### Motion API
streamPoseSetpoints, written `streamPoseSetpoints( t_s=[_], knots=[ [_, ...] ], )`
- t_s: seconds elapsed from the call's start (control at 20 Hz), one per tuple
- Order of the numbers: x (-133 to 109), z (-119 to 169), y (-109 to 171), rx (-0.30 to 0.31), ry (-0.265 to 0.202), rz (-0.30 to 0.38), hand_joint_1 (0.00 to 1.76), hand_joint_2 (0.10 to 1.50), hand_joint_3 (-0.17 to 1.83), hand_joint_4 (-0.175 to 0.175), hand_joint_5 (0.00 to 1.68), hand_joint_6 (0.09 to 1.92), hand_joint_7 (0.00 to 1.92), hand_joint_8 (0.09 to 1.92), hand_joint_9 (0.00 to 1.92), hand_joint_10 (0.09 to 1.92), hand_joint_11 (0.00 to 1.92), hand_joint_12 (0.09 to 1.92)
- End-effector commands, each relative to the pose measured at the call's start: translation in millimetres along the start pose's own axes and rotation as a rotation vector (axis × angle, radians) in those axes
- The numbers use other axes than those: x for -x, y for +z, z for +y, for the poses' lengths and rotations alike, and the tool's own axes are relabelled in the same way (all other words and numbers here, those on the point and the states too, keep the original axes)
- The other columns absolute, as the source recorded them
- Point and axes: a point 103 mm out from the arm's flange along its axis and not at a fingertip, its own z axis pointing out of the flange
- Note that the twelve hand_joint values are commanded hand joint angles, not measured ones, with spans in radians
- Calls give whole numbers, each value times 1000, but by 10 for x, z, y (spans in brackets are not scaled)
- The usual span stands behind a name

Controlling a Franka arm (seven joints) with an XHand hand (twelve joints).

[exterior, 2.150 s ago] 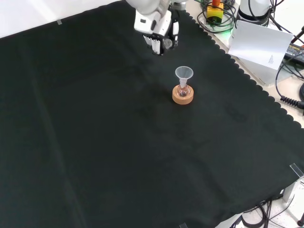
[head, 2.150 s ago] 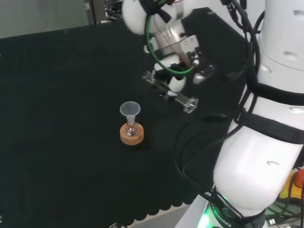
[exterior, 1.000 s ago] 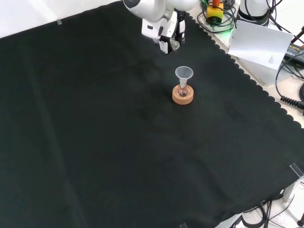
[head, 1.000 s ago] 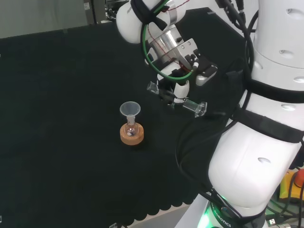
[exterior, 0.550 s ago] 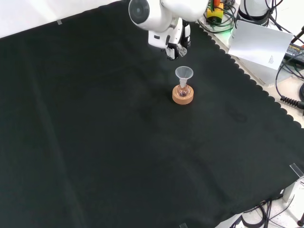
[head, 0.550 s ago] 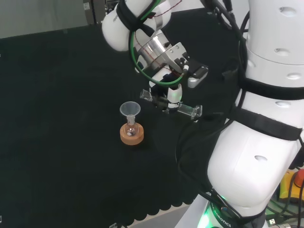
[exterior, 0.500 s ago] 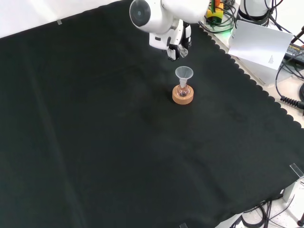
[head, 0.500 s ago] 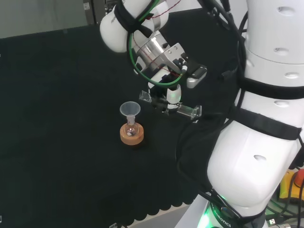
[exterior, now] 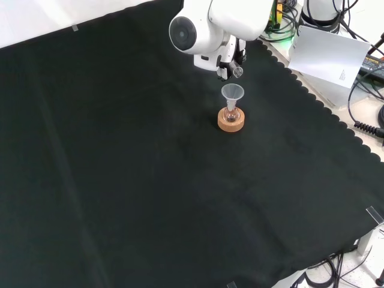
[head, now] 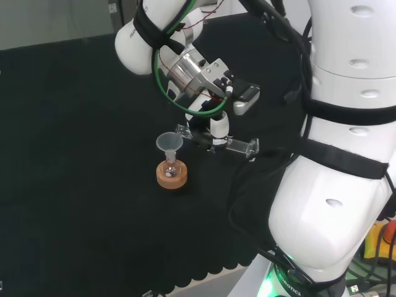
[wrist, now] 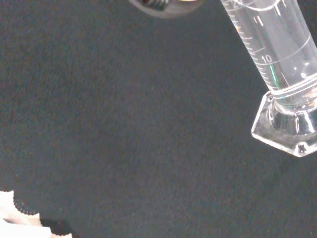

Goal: Pour the water from the graduated cylinder into the round-bottom flask.

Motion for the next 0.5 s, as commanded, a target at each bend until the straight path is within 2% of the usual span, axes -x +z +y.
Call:
streamPoseSetpoints(
  t_s=[0.05,0.25,0.5],
  knots=[
    [-53,34,-64,-63,17,-7,1243,1165,0,-175,868,1166,906,1154,1428,121,1230,750],
    [-70,62,-93,-118,33,-4,1243,1165,0,-175,869,1165,907,1153,1429,120,1230,749],
    [-72,62,-115,-150,42,0,1244,1164,0,-175,869,1164,907,1152,1431,118,1231,749]
  ],
)
